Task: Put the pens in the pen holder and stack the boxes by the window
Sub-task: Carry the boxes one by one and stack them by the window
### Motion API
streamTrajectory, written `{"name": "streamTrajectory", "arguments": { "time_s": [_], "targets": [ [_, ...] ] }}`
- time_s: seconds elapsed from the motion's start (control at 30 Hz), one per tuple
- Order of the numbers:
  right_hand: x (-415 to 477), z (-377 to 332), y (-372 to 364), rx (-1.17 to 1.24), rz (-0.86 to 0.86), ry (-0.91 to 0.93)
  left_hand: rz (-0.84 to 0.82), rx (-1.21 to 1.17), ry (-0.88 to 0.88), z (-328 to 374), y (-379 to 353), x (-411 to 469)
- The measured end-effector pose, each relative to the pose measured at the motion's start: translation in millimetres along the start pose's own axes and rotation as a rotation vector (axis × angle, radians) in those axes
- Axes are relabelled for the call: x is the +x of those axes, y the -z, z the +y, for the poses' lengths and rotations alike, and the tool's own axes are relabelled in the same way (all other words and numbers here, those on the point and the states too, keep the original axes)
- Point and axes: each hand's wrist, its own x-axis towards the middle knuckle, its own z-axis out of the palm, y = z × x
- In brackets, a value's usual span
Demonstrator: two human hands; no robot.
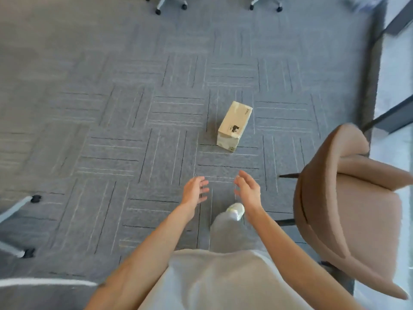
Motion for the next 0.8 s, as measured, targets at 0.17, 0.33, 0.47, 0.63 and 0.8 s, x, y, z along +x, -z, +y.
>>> {"name": "streamTrajectory", "arguments": {
  "time_s": [0.17,0.33,0.47,0.63,0.8],
  "targets": [
    [98.2,-51.1,-3.8,0.076,0.036,-0.019,0.001,0.105,-0.028,82.4,-39.8,75.0],
    [180.1,-108.6,-7.7,0.061,0.013,-0.079,-0.001,0.242,-0.025,154.8,-84.5,134.7],
    [242.2,-152.9,-11.5,-0.013,0.008,-0.145,0.009,0.269,0.005,205.1,-117.2,185.0],
    [320.8,-186.0,-14.2,-0.100,0.035,-0.184,-0.003,0.222,0.061,253.5,-159.4,269.2],
    [419.2,-183.4,-8.8,-0.141,0.168,-0.289,-0.120,0.341,0.146,274.7,-209.2,390.3]
  ]
}}
